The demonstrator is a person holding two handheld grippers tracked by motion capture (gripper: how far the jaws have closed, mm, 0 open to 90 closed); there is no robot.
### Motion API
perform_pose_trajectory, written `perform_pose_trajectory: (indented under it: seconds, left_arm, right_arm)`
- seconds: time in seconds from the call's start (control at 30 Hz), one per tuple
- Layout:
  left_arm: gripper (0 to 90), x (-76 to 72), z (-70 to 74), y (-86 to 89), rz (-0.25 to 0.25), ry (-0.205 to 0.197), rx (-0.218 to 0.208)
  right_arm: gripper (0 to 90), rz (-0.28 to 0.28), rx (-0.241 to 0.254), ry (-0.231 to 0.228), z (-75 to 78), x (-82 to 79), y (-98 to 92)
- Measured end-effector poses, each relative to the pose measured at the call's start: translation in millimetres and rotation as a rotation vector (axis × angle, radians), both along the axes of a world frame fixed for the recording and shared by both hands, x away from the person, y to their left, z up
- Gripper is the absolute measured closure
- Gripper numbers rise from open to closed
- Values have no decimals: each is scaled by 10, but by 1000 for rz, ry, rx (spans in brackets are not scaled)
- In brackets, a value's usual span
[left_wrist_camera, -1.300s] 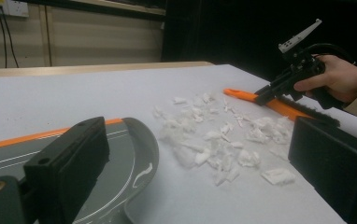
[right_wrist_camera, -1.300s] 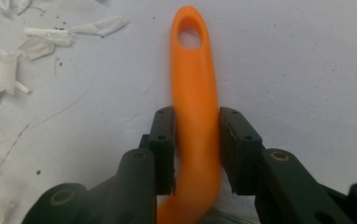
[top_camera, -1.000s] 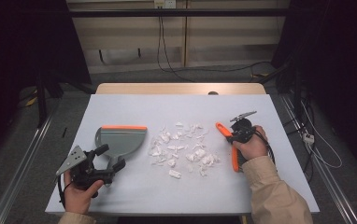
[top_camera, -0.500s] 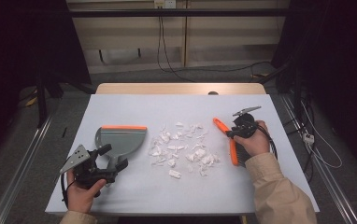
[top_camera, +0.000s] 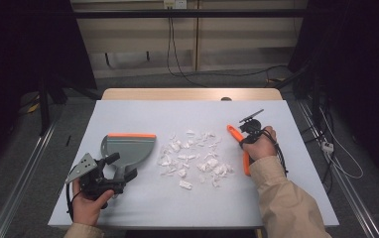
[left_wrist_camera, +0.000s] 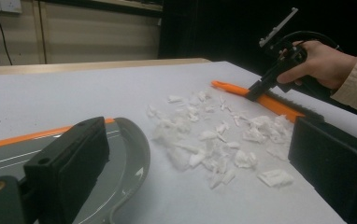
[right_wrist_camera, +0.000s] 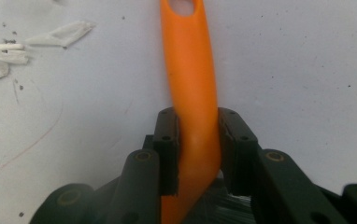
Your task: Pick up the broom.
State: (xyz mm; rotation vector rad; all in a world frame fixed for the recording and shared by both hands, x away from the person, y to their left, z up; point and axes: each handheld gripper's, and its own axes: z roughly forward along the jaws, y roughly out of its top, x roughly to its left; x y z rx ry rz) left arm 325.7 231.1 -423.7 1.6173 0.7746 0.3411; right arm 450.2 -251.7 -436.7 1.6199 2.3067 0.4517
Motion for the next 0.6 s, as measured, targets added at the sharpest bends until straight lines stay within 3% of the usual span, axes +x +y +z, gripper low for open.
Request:
perform_pose_trajectory:
  seconds: [0.17,0.37,0.47,0.53,0.6]
  left_arm:
    - [49,-17,5,14,1,-3,-6]
    - [49,-14,45,3,6,-20,-15]
    - [49,-26,79,-43,0,-31,-25]
    - [49,-35,116,-98,-13,-33,-25]
    - [49,-46,152,-190,-34,-24,-26]
  right_arm:
    - [719,18,69,7,6,10,-102]
    - [719,59,100,-5,22,-11,-152]
    - [719,61,141,-41,69,-56,-211]
    - [719,66,193,-84,119,-115,-283]
    - [719,68,239,-155,170,-220,-355]
